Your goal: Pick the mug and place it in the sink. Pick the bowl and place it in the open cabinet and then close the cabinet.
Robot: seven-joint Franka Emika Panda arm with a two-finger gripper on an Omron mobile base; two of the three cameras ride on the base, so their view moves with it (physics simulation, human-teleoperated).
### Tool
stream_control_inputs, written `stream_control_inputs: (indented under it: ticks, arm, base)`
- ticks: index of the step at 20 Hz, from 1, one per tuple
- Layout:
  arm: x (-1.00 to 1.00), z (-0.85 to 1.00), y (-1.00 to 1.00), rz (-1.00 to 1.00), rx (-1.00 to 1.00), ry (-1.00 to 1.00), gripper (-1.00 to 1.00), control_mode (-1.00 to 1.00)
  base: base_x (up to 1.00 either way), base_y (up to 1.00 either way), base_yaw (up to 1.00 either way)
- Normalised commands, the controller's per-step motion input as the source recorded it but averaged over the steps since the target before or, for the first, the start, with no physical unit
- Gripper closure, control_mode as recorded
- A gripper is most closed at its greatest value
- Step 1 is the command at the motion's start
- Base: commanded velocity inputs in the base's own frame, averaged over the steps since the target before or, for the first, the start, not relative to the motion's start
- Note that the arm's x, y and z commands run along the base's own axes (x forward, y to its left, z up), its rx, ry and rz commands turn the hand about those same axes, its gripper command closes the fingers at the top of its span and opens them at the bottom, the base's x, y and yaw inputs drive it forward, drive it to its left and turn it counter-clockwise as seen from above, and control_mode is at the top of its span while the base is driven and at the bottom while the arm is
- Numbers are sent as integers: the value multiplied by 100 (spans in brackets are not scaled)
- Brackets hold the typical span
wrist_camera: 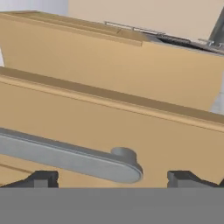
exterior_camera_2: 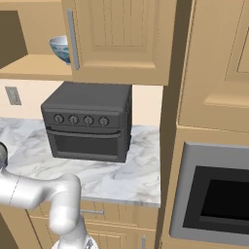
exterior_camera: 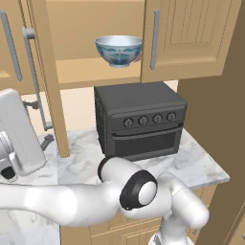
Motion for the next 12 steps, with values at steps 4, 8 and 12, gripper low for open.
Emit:
stream_control_inputs:
  ticks: [4, 8, 12]
  arm:
    - [23, -10, -10, -10, 1, 0, -100, -100]
    - [29, -11, -2, -9, 0, 0, -100, -100]
    - [-3, -3, -54, -8, 8, -1, -100, -100]
  base:
    - [0, 0, 0]
    - [0, 0, 0]
    - [0, 0, 0]
